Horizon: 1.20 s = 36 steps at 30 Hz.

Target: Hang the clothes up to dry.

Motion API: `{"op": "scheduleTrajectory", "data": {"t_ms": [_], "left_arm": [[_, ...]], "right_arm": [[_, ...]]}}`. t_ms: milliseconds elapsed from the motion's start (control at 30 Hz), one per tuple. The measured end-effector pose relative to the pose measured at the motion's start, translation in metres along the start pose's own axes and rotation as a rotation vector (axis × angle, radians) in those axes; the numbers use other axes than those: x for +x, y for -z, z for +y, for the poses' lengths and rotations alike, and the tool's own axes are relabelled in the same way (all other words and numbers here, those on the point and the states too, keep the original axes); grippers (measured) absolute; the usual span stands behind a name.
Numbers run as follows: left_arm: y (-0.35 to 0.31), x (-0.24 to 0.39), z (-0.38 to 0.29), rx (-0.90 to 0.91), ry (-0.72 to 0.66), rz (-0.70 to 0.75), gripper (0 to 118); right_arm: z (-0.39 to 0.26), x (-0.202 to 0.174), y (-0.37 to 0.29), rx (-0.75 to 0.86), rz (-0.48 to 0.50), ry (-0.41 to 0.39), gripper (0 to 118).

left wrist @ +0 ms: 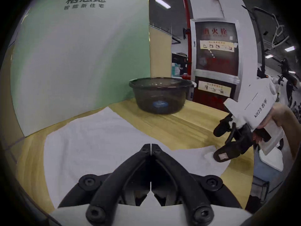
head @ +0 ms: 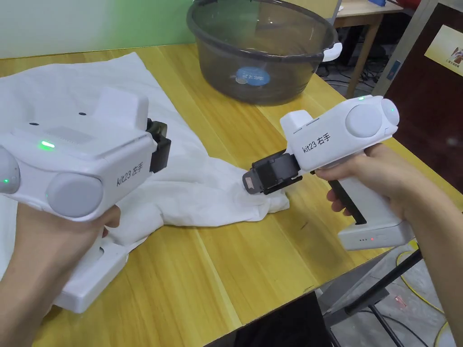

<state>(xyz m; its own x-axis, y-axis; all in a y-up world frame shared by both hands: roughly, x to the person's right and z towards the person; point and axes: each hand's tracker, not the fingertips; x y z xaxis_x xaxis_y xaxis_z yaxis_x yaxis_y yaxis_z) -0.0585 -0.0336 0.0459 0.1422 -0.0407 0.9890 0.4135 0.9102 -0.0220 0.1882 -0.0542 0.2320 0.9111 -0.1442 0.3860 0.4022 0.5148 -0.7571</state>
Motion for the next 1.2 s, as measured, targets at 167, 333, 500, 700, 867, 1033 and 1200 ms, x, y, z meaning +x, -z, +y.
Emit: {"op": "scheduleTrajectory", "data": {"t_ms": [167, 333, 500, 700, 867, 1033, 1200], "left_arm": [[0.004, 0.001, -0.003, -0.026, 0.009, -0.012, 0], [0.002, -0.004, -0.001, -0.032, 0.002, -0.032, 0], [-0.001, -0.011, 0.003, -0.03, -0.032, -0.052, 0], [-0.003, -0.018, 0.008, -0.038, -0.04, -0.072, 0], [-0.004, -0.036, 0.017, -0.058, -0.036, -0.074, 0], [0.002, -0.07, 0.038, -0.063, -0.072, -0.043, 0], [0.04, -0.11, 0.07, -0.065, -0.101, 0.002, 0]], "right_arm": [[-0.008, -0.011, 0.017, -0.066, 0.002, -0.03, 109], [-0.003, -0.007, 0.013, -0.061, -0.054, -0.035, 74], [-0.013, -0.001, 0.015, 0.026, 0.084, 0.018, 17], [-0.012, -0.005, 0.009, 0.165, -0.004, 0.035, 14], [0.019, -0.004, -0.012, 0.362, 0.086, 0.165, 14], [0.06, -0.03, -0.012, 0.457, 0.035, 0.11, 14], [0.077, -0.037, 0.005, 0.522, 0.007, 0.101, 14]]}}
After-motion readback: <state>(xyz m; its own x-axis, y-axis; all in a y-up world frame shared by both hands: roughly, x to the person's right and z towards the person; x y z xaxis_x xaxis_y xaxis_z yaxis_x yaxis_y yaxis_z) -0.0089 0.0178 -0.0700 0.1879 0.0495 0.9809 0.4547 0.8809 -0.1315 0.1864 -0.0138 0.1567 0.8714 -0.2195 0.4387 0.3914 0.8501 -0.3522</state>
